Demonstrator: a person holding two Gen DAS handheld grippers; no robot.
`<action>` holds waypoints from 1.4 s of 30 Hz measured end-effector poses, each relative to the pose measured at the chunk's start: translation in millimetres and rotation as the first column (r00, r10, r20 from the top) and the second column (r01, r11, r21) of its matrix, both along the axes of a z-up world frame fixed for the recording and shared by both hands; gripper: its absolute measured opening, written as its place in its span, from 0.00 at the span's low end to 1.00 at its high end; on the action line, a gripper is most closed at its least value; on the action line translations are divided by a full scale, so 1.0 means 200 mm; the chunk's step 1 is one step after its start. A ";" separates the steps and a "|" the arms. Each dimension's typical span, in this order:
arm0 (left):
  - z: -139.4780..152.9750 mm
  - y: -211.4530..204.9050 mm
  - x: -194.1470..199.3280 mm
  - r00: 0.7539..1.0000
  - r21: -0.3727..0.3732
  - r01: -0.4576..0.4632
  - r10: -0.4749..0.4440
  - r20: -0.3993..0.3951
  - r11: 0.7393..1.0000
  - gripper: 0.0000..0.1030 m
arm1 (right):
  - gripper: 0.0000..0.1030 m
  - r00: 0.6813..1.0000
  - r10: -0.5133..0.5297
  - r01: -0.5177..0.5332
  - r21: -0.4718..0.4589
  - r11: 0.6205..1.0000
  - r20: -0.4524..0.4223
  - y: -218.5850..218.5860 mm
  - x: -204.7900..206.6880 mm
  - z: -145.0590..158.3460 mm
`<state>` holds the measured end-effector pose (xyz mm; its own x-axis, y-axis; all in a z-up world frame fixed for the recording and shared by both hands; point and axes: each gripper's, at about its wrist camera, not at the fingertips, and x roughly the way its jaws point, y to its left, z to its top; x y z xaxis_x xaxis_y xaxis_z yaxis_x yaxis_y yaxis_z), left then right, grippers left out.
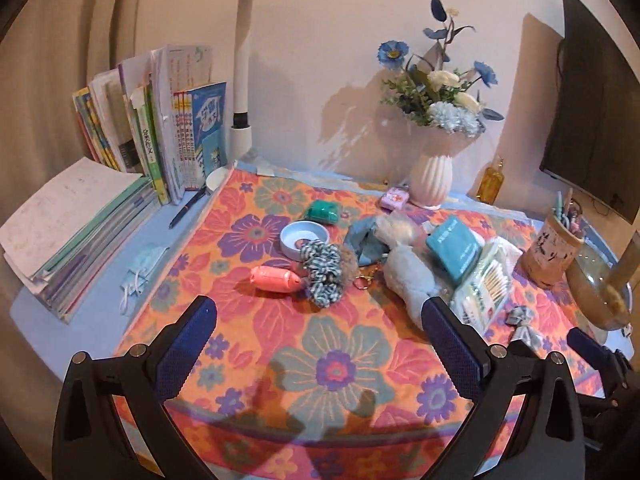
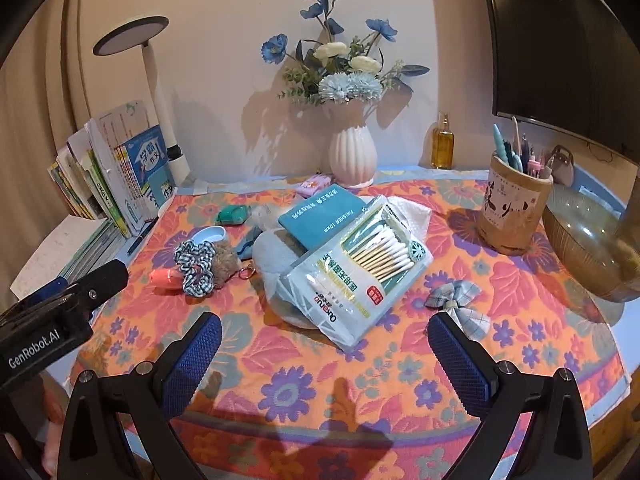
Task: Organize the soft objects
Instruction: 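Move left tool toward plaid scrunchie while right tool approaches cotton-swab bag, then close left tool on plaid scrunchie while right tool grasps cotton-swab bag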
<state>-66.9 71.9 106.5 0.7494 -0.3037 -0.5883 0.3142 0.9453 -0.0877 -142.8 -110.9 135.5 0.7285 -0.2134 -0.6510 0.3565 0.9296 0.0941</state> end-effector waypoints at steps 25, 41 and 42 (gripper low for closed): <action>0.00 -0.04 0.34 0.996 0.043 0.088 -0.088 -0.012 0.995 0.98 | 1.00 0.994 -0.111 0.113 0.134 0.985 -0.021 -0.29 0.05 -0.07; -0.32 -0.21 0.63 0.979 0.089 0.137 -0.121 -0.162 0.987 0.78 | 1.00 0.988 -0.090 0.139 0.486 0.863 -0.124 -0.56 0.38 -0.33; -0.33 -0.22 0.63 0.979 0.088 0.139 -0.123 -0.166 0.986 0.78 | 1.00 0.988 -0.088 0.141 0.499 0.855 -0.129 -0.56 0.39 -0.35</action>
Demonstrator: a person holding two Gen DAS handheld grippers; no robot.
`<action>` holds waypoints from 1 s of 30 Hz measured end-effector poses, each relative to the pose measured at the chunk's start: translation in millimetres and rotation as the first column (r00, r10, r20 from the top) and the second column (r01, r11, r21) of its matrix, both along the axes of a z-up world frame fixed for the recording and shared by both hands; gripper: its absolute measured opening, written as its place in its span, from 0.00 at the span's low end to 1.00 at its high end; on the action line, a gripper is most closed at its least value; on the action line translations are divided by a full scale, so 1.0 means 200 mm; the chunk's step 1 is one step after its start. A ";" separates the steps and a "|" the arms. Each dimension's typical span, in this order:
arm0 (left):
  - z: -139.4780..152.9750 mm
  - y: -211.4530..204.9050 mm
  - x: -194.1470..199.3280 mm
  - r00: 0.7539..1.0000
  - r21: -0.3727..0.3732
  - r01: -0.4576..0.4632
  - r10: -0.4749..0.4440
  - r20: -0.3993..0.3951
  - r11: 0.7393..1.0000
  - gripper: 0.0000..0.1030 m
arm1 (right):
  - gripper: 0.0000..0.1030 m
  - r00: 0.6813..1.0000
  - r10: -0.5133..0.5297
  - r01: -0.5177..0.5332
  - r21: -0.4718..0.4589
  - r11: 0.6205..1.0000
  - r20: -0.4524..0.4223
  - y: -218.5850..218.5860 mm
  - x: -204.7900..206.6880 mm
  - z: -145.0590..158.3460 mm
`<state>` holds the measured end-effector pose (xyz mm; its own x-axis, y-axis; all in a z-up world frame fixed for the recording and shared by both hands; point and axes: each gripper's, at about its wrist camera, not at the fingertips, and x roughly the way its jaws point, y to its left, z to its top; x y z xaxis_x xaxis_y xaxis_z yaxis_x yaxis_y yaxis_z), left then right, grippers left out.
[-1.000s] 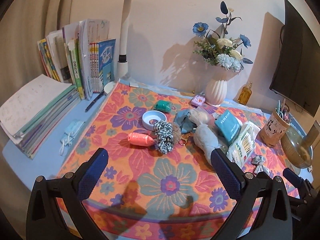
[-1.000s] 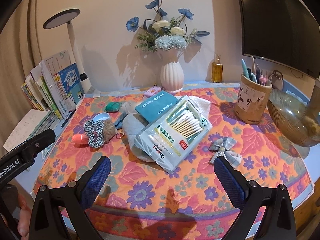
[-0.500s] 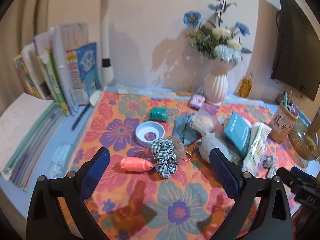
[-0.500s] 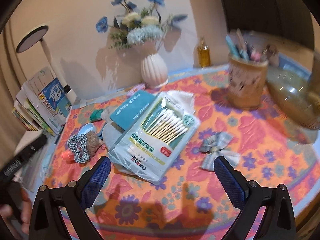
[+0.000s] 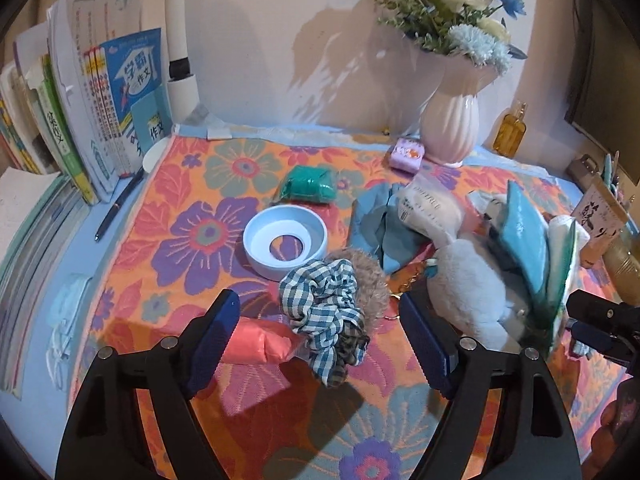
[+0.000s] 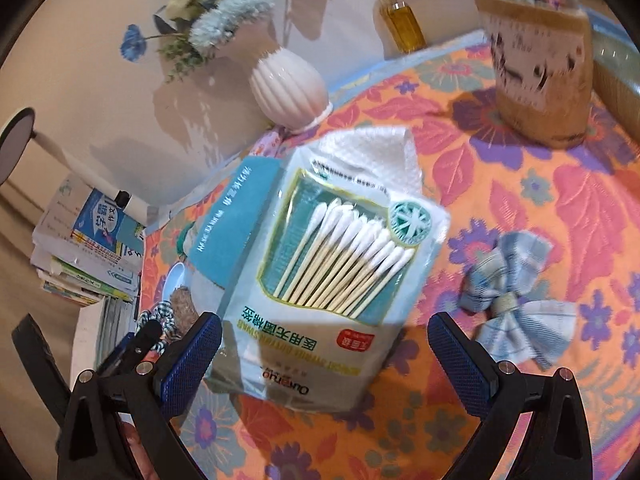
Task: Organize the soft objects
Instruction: 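Close left tool on plaid scrunchie while right tool grasps cotton-swab bag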
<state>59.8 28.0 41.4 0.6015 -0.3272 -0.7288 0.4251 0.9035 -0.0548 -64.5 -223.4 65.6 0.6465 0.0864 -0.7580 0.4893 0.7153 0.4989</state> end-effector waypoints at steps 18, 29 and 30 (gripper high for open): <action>-0.01 -0.05 -0.02 0.999 -0.024 0.027 -0.026 0.031 0.999 0.13 | 0.49 1.000 -0.027 0.027 -0.085 0.996 0.002 0.06 0.07 0.00; 0.16 -0.04 -0.20 0.992 -0.139 0.109 -0.098 0.084 0.984 0.13 | 0.31 0.989 0.103 -0.087 -0.146 0.985 0.107 0.11 -0.08 0.13; 0.16 -0.05 -0.22 0.990 -0.148 0.123 -0.112 0.085 0.981 0.13 | 0.31 0.984 0.135 -0.117 -0.151 0.982 0.112 0.13 -0.08 0.14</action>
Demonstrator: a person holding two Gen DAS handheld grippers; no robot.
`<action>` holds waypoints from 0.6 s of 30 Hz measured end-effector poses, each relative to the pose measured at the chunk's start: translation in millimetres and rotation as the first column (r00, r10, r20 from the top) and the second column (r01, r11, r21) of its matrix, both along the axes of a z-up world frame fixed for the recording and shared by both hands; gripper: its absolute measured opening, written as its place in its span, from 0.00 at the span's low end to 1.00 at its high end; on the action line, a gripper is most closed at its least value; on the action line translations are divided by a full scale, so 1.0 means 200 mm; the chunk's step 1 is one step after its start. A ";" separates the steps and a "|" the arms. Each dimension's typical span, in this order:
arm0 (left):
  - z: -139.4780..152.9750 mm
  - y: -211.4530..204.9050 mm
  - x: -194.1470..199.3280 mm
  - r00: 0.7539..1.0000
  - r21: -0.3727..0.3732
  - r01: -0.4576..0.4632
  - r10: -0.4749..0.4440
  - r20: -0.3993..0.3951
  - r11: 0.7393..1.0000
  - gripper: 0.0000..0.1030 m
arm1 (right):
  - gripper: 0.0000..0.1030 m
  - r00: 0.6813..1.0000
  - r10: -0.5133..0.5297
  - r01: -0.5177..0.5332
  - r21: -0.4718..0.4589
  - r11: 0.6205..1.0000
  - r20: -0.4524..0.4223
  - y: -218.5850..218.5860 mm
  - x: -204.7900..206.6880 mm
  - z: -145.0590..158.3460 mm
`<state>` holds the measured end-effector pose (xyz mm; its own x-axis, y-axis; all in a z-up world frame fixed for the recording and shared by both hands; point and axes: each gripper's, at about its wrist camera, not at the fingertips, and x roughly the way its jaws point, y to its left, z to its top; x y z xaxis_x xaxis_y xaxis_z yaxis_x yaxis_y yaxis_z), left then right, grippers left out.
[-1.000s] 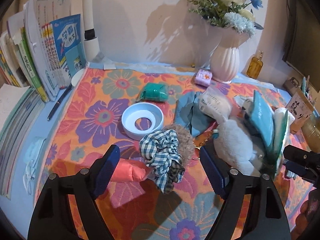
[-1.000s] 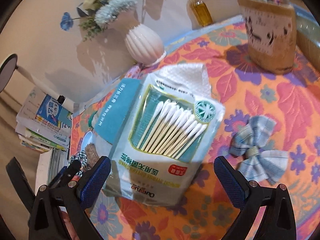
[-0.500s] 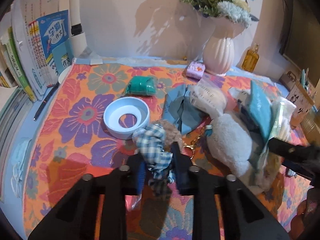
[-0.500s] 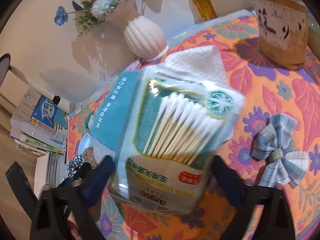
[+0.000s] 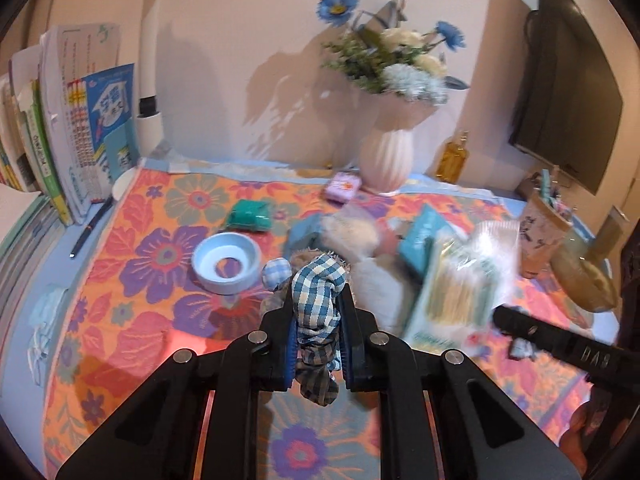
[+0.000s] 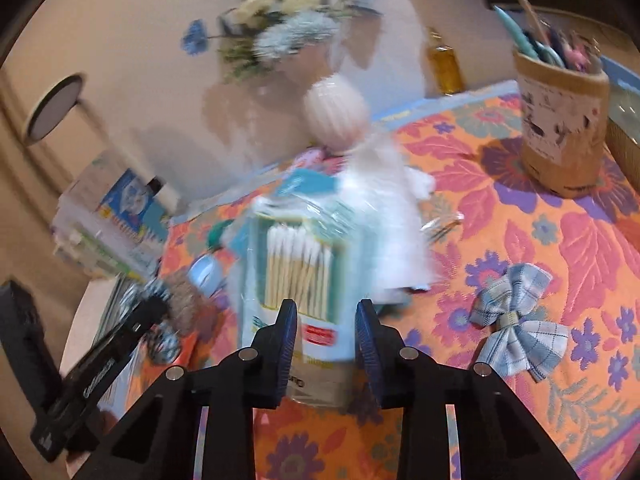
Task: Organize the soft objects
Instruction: 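Close left tool on plaid scrunchie while right tool grasps cotton-swab bag, then carry both items to glass bowl, opening left tool to drop scrunchie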
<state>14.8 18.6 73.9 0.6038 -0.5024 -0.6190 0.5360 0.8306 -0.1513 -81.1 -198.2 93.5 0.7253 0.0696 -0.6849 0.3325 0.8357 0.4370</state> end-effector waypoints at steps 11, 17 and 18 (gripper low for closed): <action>-0.11 0.01 -0.04 0.999 -0.002 0.016 -0.016 -0.048 1.000 0.13 | 0.84 0.996 0.026 -0.032 -0.062 0.998 -0.089 0.04 0.05 -0.08; -0.18 0.05 0.00 0.998 0.016 -0.004 0.005 -0.058 1.000 0.13 | 0.92 0.982 -0.047 0.057 0.049 0.997 -0.185 0.06 0.28 -0.18; -0.19 0.05 0.01 0.998 0.015 -0.005 0.006 -0.063 1.000 0.13 | 0.94 0.978 -0.065 0.076 0.047 0.996 -0.198 0.07 0.31 -0.19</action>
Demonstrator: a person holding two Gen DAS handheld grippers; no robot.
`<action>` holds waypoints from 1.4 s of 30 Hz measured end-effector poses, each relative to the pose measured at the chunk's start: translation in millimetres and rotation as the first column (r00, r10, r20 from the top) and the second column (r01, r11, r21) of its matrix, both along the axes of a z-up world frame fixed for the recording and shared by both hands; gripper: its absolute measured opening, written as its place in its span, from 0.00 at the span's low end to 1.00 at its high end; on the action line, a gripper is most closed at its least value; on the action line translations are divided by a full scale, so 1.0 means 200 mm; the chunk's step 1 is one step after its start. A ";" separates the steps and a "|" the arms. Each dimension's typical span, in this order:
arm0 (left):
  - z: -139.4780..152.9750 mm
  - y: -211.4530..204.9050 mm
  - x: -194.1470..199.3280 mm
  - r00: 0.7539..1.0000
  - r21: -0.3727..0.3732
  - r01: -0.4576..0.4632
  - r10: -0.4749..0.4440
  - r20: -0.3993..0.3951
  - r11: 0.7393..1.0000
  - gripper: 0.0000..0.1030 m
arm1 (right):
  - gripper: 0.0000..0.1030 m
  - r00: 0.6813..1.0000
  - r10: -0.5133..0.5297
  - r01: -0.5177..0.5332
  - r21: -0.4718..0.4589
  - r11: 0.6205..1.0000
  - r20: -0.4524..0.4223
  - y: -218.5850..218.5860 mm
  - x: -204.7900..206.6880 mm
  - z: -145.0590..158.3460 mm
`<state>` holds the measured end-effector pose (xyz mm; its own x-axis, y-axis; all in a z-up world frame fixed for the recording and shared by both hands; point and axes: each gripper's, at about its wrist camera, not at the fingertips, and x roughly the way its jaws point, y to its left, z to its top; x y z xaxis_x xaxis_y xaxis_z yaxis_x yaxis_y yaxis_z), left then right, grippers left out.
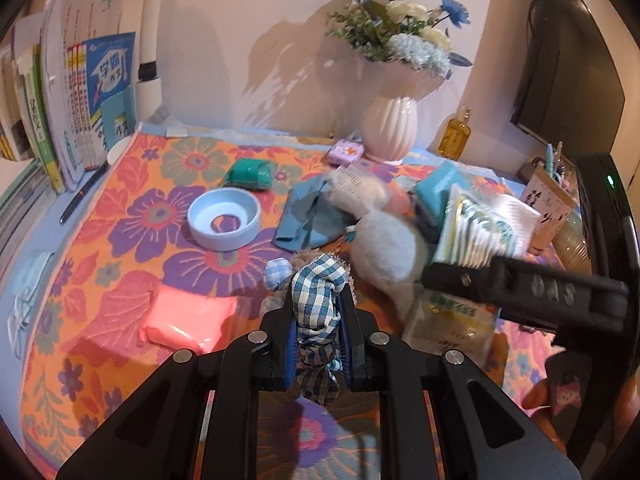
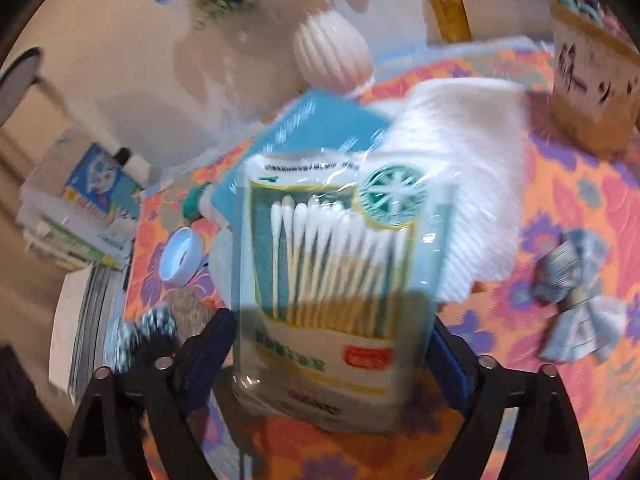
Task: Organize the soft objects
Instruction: 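Carry both items to glass bowl, opening left tool to drop scrunchie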
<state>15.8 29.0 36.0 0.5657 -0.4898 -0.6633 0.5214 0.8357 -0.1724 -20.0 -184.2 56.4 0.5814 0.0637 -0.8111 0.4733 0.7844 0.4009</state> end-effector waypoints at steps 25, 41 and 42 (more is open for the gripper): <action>0.22 -0.14 -0.24 0.985 -0.042 0.139 -0.134 0.112 0.989 0.13 | 0.46 0.978 -0.153 0.177 -0.173 0.969 0.144 -0.13 -0.51 0.17; 0.70 -1.14 -0.63 0.845 -0.079 0.501 -0.468 0.260 0.862 0.13 | 0.47 0.729 -0.524 0.647 -0.196 0.736 0.439 -0.92 -1.15 0.70; 0.71 -1.21 -0.65 0.836 -0.079 0.519 -0.486 0.254 0.851 0.13 | 0.47 0.713 -0.550 0.669 -0.185 0.720 0.436 -0.99 -1.18 0.70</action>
